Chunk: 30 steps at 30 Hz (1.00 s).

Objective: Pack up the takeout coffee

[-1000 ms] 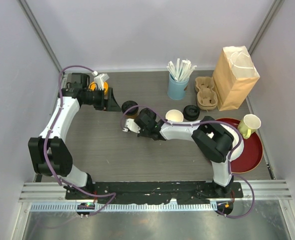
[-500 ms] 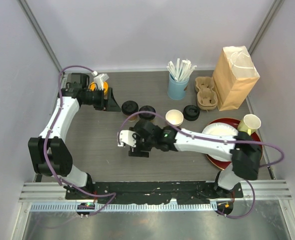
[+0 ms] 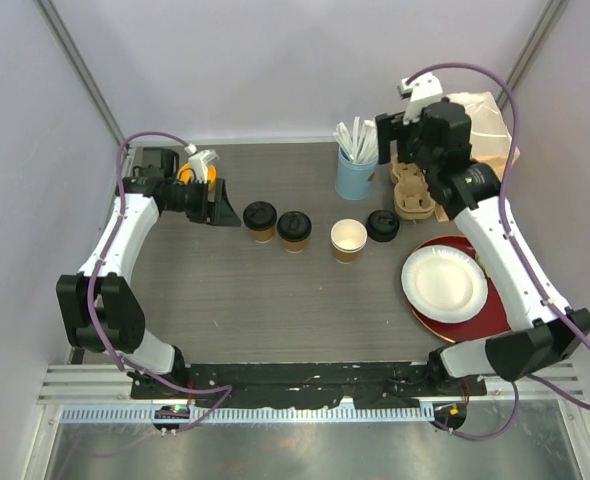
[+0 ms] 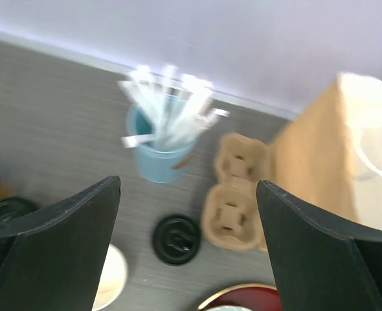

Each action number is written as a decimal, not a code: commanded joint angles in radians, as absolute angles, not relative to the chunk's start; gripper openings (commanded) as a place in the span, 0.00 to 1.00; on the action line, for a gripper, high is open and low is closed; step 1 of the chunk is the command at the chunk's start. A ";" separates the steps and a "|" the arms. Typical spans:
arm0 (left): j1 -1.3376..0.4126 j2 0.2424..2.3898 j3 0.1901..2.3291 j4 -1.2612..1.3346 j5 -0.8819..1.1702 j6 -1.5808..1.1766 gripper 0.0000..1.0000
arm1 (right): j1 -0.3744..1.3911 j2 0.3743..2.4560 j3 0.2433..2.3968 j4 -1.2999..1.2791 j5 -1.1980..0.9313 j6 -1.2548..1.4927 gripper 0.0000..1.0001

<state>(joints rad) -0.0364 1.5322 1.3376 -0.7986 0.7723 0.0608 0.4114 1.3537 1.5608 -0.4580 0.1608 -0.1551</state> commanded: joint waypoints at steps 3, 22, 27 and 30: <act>-0.021 1.499 1.328 -0.810 0.767 0.103 0.75 | 0.190 1.515 1.708 -0.518 0.342 -0.086 0.92; -0.017 1.503 1.328 -0.814 0.782 0.104 0.75 | -0.020 1.833 1.962 -0.756 0.333 -0.190 0.70; -0.017 1.499 1.330 -0.813 0.795 0.103 0.75 | -0.020 1.827 1.953 -0.770 0.350 -0.227 0.51; -0.017 1.502 1.333 -0.815 0.801 0.100 0.74 | -0.020 1.807 1.939 -0.756 0.376 -0.270 0.28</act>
